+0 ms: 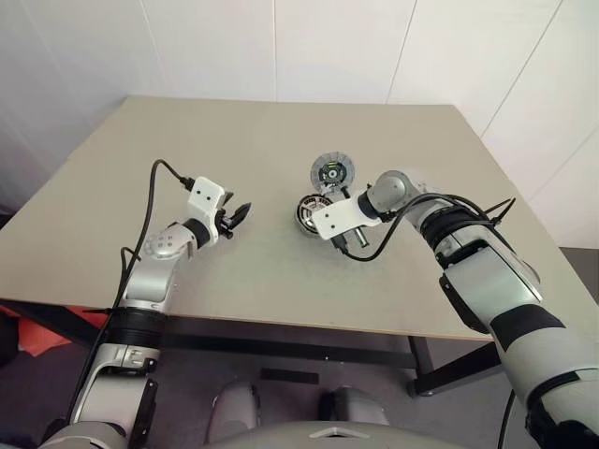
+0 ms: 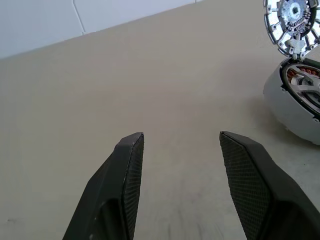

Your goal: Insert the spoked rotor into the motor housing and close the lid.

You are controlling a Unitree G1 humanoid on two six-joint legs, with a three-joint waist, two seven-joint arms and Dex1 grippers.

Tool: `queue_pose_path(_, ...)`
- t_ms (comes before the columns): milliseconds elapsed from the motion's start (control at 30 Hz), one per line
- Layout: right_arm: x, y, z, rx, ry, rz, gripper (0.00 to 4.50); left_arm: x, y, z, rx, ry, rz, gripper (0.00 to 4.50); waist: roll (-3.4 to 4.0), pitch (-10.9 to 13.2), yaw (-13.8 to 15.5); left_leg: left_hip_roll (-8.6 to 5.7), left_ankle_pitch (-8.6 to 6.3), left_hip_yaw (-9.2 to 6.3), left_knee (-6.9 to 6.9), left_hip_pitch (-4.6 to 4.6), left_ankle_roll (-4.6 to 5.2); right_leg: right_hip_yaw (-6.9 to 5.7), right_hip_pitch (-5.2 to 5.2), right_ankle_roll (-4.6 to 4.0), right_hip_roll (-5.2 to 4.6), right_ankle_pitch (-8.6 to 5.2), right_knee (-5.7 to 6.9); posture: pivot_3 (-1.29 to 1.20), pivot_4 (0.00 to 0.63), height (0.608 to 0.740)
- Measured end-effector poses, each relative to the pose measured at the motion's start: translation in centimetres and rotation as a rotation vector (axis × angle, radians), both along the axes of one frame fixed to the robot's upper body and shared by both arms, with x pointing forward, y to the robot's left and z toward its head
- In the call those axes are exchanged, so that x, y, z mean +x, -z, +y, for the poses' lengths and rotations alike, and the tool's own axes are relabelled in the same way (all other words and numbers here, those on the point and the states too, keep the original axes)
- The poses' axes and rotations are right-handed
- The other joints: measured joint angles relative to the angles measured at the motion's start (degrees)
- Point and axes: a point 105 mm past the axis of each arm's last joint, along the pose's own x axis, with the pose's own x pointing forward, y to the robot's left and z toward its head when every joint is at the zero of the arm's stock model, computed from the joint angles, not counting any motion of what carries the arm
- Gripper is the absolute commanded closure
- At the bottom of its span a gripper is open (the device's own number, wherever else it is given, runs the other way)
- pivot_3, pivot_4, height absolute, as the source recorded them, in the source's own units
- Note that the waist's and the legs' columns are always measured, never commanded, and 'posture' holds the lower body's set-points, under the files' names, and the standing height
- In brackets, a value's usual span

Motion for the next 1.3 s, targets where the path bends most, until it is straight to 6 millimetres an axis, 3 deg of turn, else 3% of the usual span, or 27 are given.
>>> queue_pose_path(200,-0.2,-0.6,-0.6,0.13,0.156,0.167,4.49,-0.2,0.5,-0.1,-0.003,-0.011,0.011,1.96,0.0,0.0,0.8,0.01,0.06,0.01,0.04,-0.42,0.25,0.0,-0.41,-0.01,0.0,0.0,0.01,0.0,0.0,0.74)
queue_pose_path(333,0.2,-2.2,0.3,0.302,0.307,0.289,4.49,-0.4,1.3,-0.2,-0.014,-0.018,0.029,1.96,0.04,0.0,0.8,0.09,0.09,0.02,0.12,-0.81,0.24,-0.01,-0.9,-0.02,0.03,0.01,0.18,0.0,0.0,0.74)
queue_pose_path(533,2.0,-7.7,2.3,0.592,0.613,0.458,4.49,-0.8,1.8,-0.4,-0.02,-0.019,0.042,1.96,0.23,0.1,1.1,0.1,0.11,0.01,0.11,-0.8,0.21,-0.03,-0.88,-0.04,0.04,0.0,0.16,0.0,0.0,0.74)
queue_pose_path(633,1.5,-9.7,2.6,0.656,0.774,0.584,4.49,-0.9,2.0,-0.4,-0.022,-0.019,0.043,1.96,0.22,0.1,1.3,0.08,0.1,-0.01,0.07,-0.79,0.2,-0.04,-0.81,-0.03,0.04,0.0,0.05,0.0,0.0,0.74)
queue_pose_path(767,-0.3,-9.3,1.9,0.625,1.023,0.751,4.49,-1.2,2.4,-0.3,-0.021,-0.028,0.053,1.96,0.22,0.1,1.8,0.05,0.16,-0.03,0.06,-0.82,0.08,-0.04,-0.8,-0.02,0.03,0.0,0.0,0.0,0.0,0.74)
queue_pose_path(967,-2.5,-6.0,1.0,0.521,1.353,0.847,4.49,-1.5,2.5,-0.1,-0.021,-0.04,0.051,1.96,0.23,0.1,2.3,0.07,0.34,-0.04,-0.13,-0.57,-0.58,-0.01,-0.79,0.0,0.08,0.01,0.11,0.0,0.0,0.74)
queue_pose_path(1100,-3.0,-5.2,2.9,0.524,1.333,0.855,4.49,-1.5,2.6,-0.1,-0.018,-0.044,0.051,1.96,0.24,0.1,2.4,0.08,0.49,-0.07,-0.34,-0.46,-0.82,-0.01,-0.79,0.0,0.12,0.01,0.13,0.0,0.0,0.74)
queue_pose_path(1300,-3.7,-6.2,7.0,0.581,1.211,0.892,4.49,-1.6,2.7,0.2,-0.009,-0.05,0.055,1.96,0.24,0.2,2.6,0.0,0.47,-0.09,-0.42,-0.49,-0.8,0.0,-0.79,0.02,0.1,0.02,0.05,0.0,0.0,0.74)
